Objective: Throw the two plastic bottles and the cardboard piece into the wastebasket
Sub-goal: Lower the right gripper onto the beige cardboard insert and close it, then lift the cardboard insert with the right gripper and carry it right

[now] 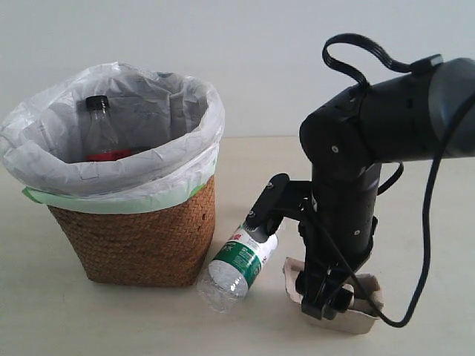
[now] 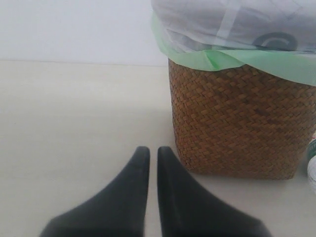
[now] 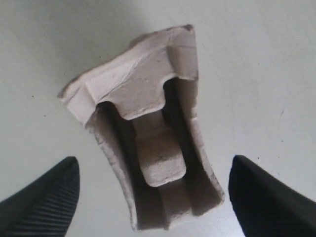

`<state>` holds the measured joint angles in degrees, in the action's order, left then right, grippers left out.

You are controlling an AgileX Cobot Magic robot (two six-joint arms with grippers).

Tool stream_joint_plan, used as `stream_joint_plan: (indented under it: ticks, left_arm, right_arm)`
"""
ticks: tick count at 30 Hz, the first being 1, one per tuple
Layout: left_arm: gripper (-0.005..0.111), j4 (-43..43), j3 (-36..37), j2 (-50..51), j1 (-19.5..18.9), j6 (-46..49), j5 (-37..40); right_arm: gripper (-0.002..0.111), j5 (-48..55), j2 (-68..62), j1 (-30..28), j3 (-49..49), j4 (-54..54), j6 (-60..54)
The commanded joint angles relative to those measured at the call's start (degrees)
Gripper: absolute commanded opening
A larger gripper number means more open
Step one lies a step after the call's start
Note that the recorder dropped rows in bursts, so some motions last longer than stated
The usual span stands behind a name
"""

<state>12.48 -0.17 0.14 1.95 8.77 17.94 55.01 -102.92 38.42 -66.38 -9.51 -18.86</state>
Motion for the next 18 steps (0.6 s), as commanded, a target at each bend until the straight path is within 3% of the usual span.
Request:
stream_joint_plan:
  ticks: [1, 18]
  left_arm:
    - [0.006, -0.11, 0.17, -0.14, -0.19, -0.5, -0.05]
    - [0.006, -0.11, 0.17, -0.14, -0.19, -0.5, -0.05]
  right_arm:
    - [0.073, -3.94, 0.46, 0.18, 2.03, -0.27, -0.58]
    - [0.073, -12.06, -0.65, 0.18, 7.02, -0.68, -1.64]
